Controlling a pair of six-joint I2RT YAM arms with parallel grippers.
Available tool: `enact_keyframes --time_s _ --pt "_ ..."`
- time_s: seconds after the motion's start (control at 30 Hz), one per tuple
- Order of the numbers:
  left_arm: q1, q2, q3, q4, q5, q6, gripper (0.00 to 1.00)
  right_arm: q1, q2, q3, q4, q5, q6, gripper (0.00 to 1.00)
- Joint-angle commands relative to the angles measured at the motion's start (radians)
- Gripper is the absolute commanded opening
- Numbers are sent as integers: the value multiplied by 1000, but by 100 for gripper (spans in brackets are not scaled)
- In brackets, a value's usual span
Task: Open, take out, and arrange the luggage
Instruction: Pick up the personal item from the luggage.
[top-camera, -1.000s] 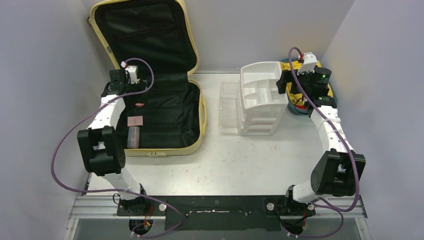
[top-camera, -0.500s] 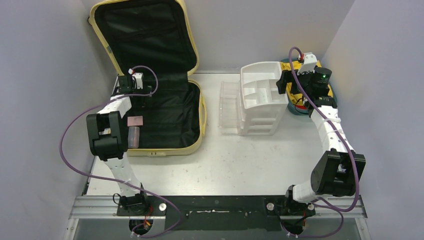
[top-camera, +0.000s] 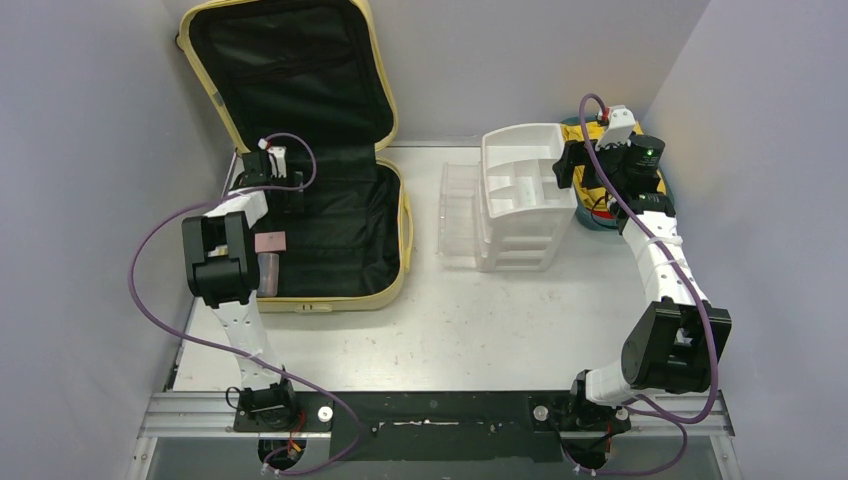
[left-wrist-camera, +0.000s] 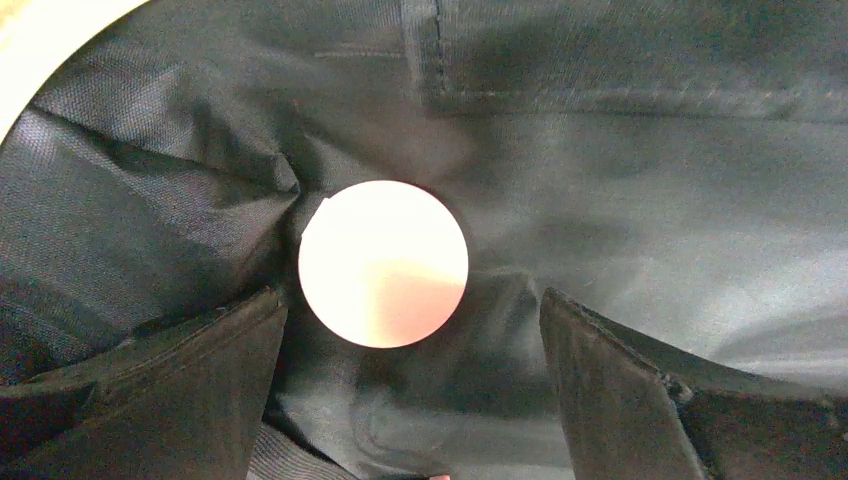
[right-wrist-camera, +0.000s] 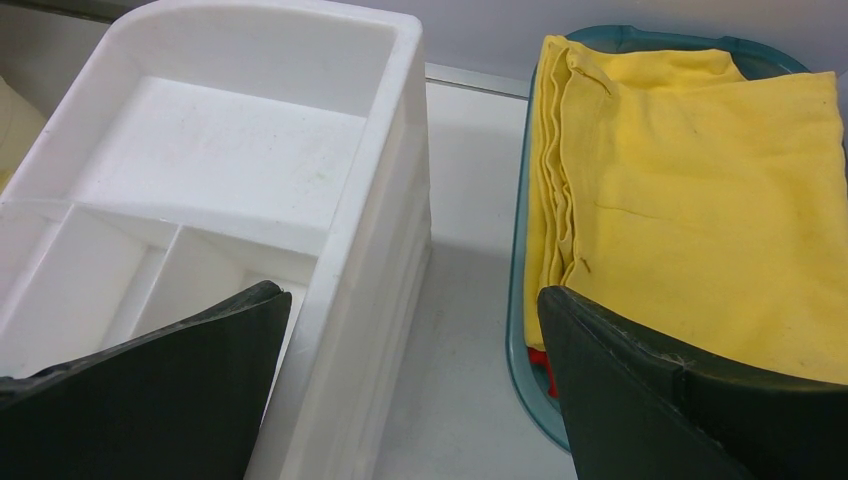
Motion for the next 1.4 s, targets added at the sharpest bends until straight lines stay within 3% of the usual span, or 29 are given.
enact_keyframes --time_s 0.0,0.3,0.7,1.07,1.37 --pt "5 22 70 65 -25 -2 97 -14 21 4 -36 -11 -15 100" --pt "5 58 91 52 -18 -14 73 -15 24 3 -36 -18 -12 100" --pt "5 -39 80 16 69 -58 27 -14 26 4 -37 -25 -11 100" --pt "-47 -236 53 -23 250 -87 24 -17 24 3 -37 -26 -10 100" --pt "-291 -368 71 -26 331 -50 24 -27 24 1 -36 -33 -3 100"
